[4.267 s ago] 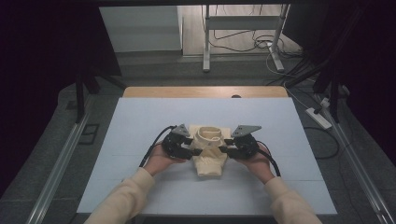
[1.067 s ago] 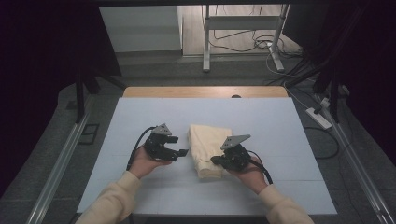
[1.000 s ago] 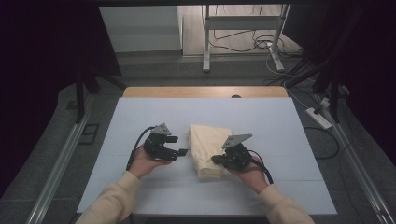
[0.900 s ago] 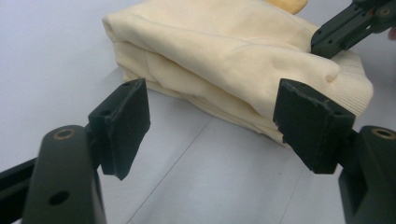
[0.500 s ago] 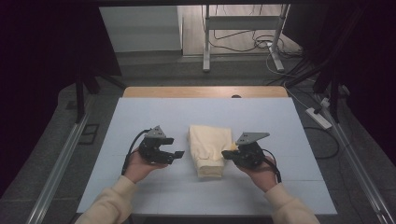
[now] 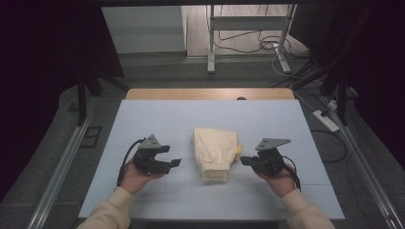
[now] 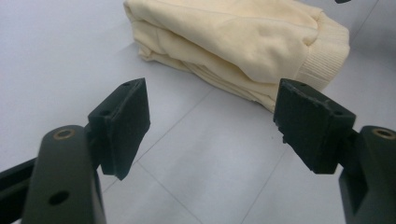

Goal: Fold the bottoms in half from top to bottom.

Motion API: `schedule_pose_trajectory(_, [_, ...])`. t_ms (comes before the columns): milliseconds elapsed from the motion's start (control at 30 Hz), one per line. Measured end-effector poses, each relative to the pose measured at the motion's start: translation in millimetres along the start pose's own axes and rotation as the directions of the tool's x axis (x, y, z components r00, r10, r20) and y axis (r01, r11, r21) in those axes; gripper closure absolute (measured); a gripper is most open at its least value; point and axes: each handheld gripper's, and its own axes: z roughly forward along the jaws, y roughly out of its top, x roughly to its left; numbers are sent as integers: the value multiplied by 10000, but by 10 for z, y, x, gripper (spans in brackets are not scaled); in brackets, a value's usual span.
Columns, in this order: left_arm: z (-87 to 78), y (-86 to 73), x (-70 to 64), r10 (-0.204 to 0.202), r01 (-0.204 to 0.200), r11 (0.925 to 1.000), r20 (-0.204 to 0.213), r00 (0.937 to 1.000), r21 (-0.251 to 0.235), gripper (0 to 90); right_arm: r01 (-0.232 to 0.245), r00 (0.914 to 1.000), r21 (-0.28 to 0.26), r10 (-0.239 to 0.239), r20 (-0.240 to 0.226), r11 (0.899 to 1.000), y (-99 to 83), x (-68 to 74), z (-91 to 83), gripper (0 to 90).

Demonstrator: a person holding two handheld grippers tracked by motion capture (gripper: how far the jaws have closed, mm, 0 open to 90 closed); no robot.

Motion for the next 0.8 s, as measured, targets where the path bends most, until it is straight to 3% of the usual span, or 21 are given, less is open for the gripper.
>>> schedule_pose_trajectory(133, [-50,-57,-11,-33,33,10000,-79,10000,-70,267,-54,10000,73,54,73,10000,-71,-28,-33,890])
schedule_pose_trajectory(300, [-105,-129,-42,-153,151,9997,-136,9998,-169,268,-57,9993,46,55,372,10000,-189,-58,-105,653])
schedule_pose_trajectory(500, [-164,-206,-43,-345,340,9991,-186,9992,-237,268,-271,9965,-320,295,785,9991,-349,-125,-284,474])
schedule_pose_trajectory(800, [-210,-270,-58,-439,434,9988,-226,9988,-221,267,-358,9923,-647,431,1159,9973,-555,-212,-493,384])
